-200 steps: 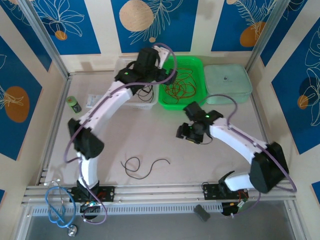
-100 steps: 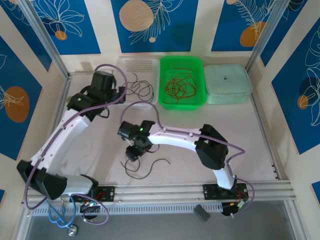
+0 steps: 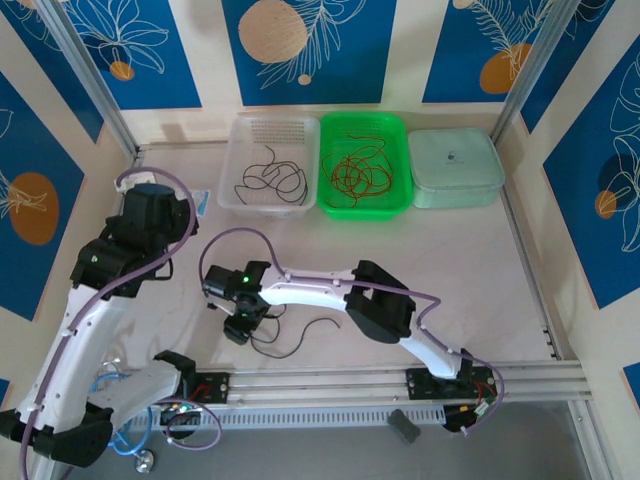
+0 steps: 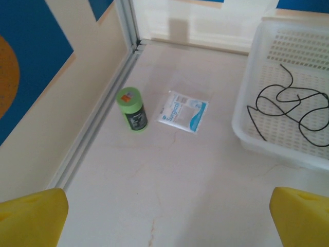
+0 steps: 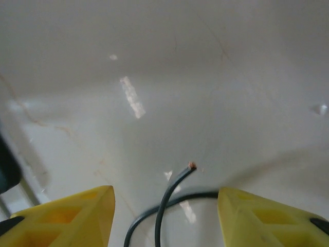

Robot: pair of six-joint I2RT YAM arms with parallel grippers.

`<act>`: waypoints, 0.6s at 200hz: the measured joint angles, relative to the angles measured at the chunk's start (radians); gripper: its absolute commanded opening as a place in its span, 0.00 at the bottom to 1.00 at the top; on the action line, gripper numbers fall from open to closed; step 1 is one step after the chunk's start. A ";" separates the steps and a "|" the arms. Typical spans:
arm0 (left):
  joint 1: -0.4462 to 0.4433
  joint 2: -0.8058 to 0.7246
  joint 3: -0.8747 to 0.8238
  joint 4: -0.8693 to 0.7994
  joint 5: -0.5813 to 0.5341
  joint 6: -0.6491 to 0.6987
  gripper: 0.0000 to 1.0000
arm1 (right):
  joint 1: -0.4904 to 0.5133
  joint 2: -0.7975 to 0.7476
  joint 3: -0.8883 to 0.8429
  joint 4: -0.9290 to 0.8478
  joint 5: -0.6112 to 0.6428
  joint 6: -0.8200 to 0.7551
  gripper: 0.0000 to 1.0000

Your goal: Untangle the cables

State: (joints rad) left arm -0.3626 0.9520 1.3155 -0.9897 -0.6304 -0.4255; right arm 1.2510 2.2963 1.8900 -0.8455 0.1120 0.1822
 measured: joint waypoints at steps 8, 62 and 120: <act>0.000 -0.012 -0.011 -0.010 0.000 -0.004 1.00 | 0.000 0.018 0.011 -0.005 0.000 0.000 0.55; 0.000 -0.046 -0.029 -0.048 0.000 -0.014 1.00 | 0.019 0.079 0.107 -0.039 0.009 -0.004 0.39; 0.001 -0.050 -0.039 -0.047 0.007 -0.014 1.00 | 0.021 0.084 0.110 -0.061 0.044 0.009 0.00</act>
State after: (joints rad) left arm -0.3618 0.9024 1.2770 -1.0367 -0.6235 -0.4393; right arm 1.2716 2.3806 1.9999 -0.9070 0.1562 0.1909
